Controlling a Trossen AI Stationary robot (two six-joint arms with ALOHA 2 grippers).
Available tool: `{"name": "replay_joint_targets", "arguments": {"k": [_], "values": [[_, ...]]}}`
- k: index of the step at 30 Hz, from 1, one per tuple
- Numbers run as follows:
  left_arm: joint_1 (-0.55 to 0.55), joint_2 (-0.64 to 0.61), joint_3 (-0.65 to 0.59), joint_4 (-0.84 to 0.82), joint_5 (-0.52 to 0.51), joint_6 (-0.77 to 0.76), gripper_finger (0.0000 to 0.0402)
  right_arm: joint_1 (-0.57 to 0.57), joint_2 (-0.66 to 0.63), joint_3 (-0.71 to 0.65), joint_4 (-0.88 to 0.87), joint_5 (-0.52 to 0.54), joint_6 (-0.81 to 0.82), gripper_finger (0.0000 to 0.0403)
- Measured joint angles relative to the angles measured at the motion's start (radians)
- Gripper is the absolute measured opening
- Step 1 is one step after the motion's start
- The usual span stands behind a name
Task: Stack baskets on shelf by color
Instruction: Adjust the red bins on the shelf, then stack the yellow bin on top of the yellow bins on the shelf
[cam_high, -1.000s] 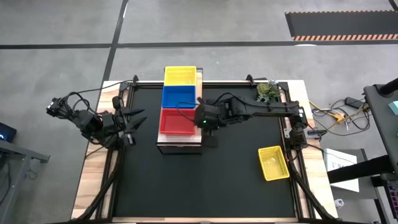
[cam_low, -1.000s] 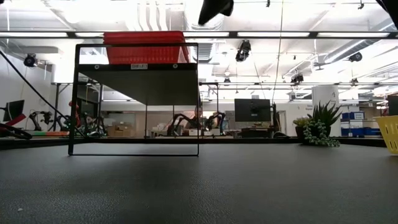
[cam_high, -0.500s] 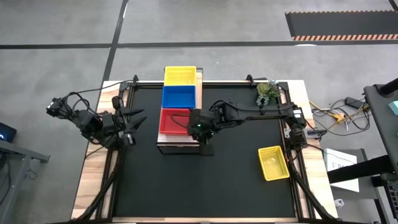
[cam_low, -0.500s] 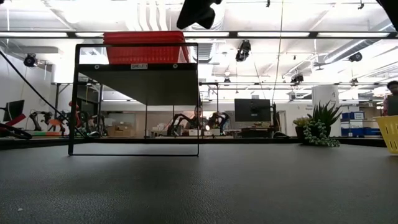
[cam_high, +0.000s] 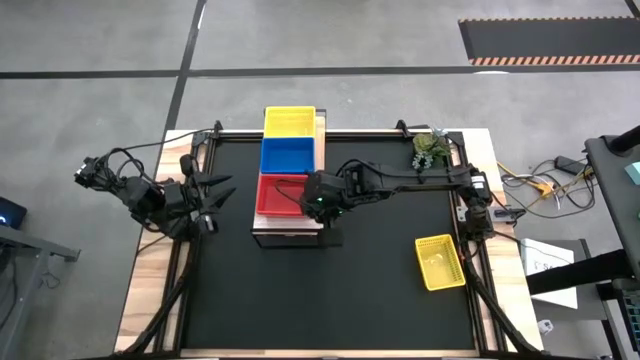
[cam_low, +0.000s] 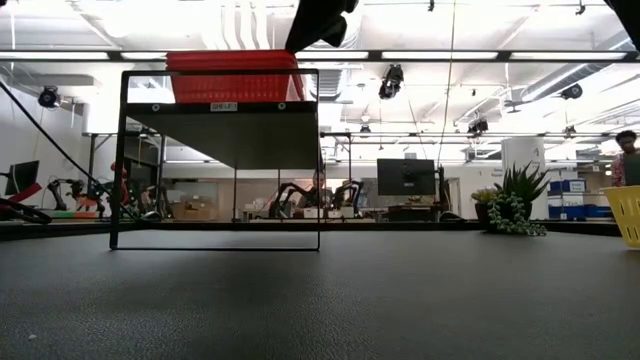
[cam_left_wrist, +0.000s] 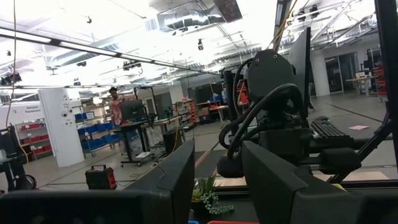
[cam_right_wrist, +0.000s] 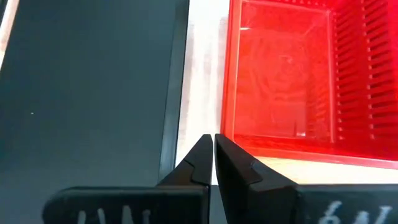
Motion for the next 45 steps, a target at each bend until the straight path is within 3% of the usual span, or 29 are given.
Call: {"name": "replay_joint_targets", "arguments": {"k": [29, 45], "values": [[0.000, 0.000, 0.000, 0.000, 0.000, 0.000, 0.0118, 0.009, -0.022, -0.004, -0.062, 0.011, -0.011, 0.0009], [0.000, 0.000, 0.000, 0.001, 0.000, 0.000, 0.0118, 0.111, -0.081, -0.046, -0.271, 0.007, 0.315, 0.0009]]}}
